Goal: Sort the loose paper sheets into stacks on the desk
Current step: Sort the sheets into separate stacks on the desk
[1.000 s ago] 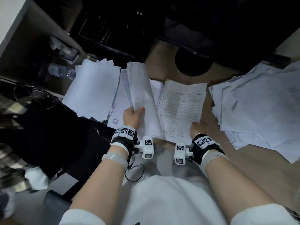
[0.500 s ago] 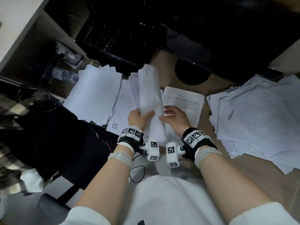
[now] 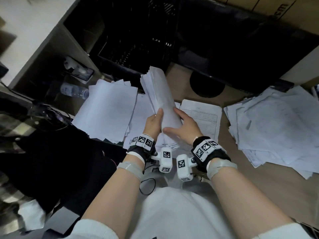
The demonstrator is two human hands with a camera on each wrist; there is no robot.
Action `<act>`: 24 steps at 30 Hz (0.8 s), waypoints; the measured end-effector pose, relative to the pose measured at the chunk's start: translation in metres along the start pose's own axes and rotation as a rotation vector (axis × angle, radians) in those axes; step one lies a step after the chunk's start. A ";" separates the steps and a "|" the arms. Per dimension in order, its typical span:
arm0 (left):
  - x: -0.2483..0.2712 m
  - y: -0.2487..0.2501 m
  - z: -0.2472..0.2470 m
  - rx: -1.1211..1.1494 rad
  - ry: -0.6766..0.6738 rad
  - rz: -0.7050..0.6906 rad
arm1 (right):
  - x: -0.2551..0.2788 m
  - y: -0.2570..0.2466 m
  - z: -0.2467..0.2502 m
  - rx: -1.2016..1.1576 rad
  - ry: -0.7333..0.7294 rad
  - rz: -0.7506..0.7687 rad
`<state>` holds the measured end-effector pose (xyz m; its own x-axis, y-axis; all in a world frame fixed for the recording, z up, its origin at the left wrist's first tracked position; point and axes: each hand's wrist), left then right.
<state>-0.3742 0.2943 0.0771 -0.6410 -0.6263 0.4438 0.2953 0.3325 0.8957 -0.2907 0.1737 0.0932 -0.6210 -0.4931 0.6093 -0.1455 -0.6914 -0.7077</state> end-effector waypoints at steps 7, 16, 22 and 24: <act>-0.004 0.011 0.017 0.179 -0.083 0.094 | 0.006 -0.009 -0.024 -0.057 0.039 -0.035; -0.006 0.012 0.028 0.213 -0.086 0.137 | 0.007 -0.014 -0.035 -0.165 0.073 -0.048; -0.001 0.010 0.022 -0.021 -0.115 -0.031 | 0.008 -0.011 -0.030 -0.242 0.067 -0.053; -0.001 0.002 0.022 -0.082 -0.055 -0.062 | 0.005 -0.007 -0.024 -0.301 0.087 -0.114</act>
<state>-0.3890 0.3111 0.0775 -0.6970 -0.6037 0.3869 0.3094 0.2336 0.9218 -0.3114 0.1886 0.0925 -0.6493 -0.3652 0.6671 -0.4311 -0.5460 -0.7184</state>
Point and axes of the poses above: each hand's wrist, its own x-axis away from the middle knuckle, its own z-axis out of the back of the hand, y = z × x, and after that the axes turned 11 degrees about -z, right-handed
